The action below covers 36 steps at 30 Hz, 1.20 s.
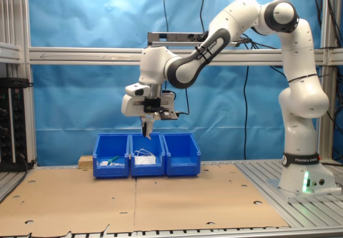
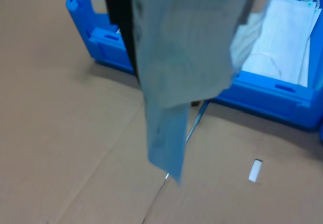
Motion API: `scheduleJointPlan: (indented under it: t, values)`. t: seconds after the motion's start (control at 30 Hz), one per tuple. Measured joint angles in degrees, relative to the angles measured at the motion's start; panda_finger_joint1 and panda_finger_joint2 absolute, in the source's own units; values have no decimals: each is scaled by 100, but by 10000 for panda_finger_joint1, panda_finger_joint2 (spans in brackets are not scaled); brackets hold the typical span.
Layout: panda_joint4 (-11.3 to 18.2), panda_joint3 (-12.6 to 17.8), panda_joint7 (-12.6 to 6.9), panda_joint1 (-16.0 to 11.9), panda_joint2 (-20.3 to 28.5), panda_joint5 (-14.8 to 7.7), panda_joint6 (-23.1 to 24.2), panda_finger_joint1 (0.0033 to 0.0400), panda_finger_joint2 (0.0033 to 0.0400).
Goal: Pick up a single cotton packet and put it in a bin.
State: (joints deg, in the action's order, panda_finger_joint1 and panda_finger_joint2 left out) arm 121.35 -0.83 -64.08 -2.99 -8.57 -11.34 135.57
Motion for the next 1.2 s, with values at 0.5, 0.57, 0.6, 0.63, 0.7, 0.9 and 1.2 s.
scheduleJointPlan:
  t: [0.5, 0.57, 0.6, 0.63, 0.7, 0.9, 1.2]
  values:
    - [638, 503, -60, -212, 965, -79, -502, 57, 57]
    - [670, 591, -91, -265, 1006, -155, -540, 57, 57]
    - [684, 635, -106, -293, 1022, -199, -556, 57, 57]
    - [697, 678, -121, -320, 1035, -241, -570, 57, 57]
    - [714, 766, -165, -373, 1053, -324, -597, 57, 57]
    - [729, 1040, -338, -488, 1073, -506, -662, 57, 57]
    - [775, 1399, -600, -566, 1090, -658, -725, 57, 57]
